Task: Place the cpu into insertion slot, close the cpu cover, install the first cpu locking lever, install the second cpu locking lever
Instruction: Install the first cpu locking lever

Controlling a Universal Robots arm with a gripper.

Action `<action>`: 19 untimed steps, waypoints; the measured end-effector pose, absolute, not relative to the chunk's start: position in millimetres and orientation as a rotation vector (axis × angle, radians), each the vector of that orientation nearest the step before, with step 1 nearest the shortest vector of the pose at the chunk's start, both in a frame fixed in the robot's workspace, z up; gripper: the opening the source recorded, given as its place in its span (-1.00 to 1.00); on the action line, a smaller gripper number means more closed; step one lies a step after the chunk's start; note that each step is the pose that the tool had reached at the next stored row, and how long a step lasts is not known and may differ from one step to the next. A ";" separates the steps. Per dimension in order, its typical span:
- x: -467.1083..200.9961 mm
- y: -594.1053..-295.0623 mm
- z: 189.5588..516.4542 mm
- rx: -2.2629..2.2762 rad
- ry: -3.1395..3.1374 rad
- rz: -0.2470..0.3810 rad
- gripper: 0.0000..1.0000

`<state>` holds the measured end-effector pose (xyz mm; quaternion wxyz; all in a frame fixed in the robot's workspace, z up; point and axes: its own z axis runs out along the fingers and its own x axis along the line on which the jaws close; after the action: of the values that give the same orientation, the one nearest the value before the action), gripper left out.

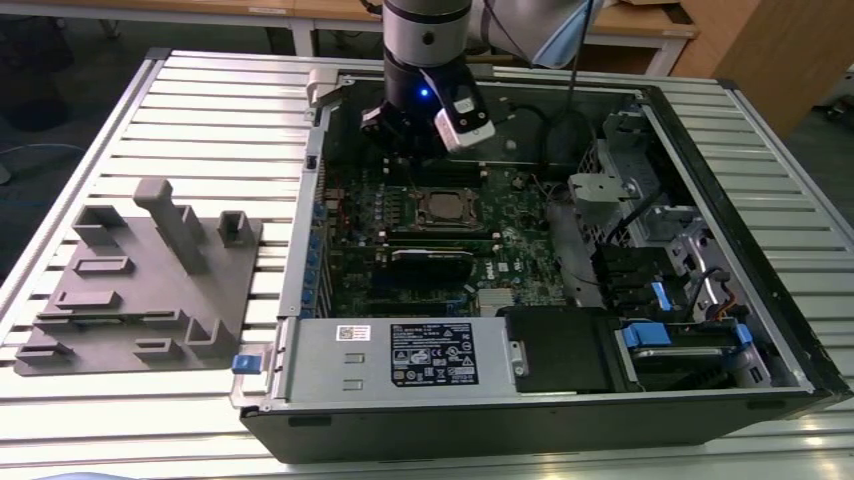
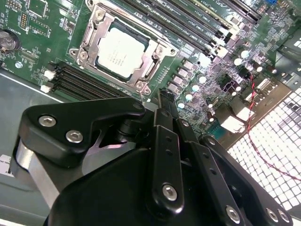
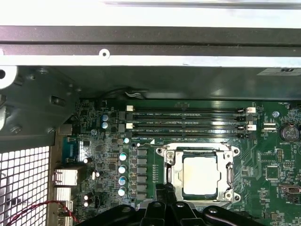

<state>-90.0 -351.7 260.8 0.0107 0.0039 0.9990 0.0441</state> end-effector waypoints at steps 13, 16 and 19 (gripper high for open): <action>-90.2 -352.8 260.8 0.014 3.120 0.225 -0.79; -90.6 -353.3 260.7 0.014 3.120 0.226 -0.79; -92.5 -354.1 260.3 0.014 3.120 0.226 -0.79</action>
<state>-92.5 -354.1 260.3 0.0067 0.0044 0.9974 0.0722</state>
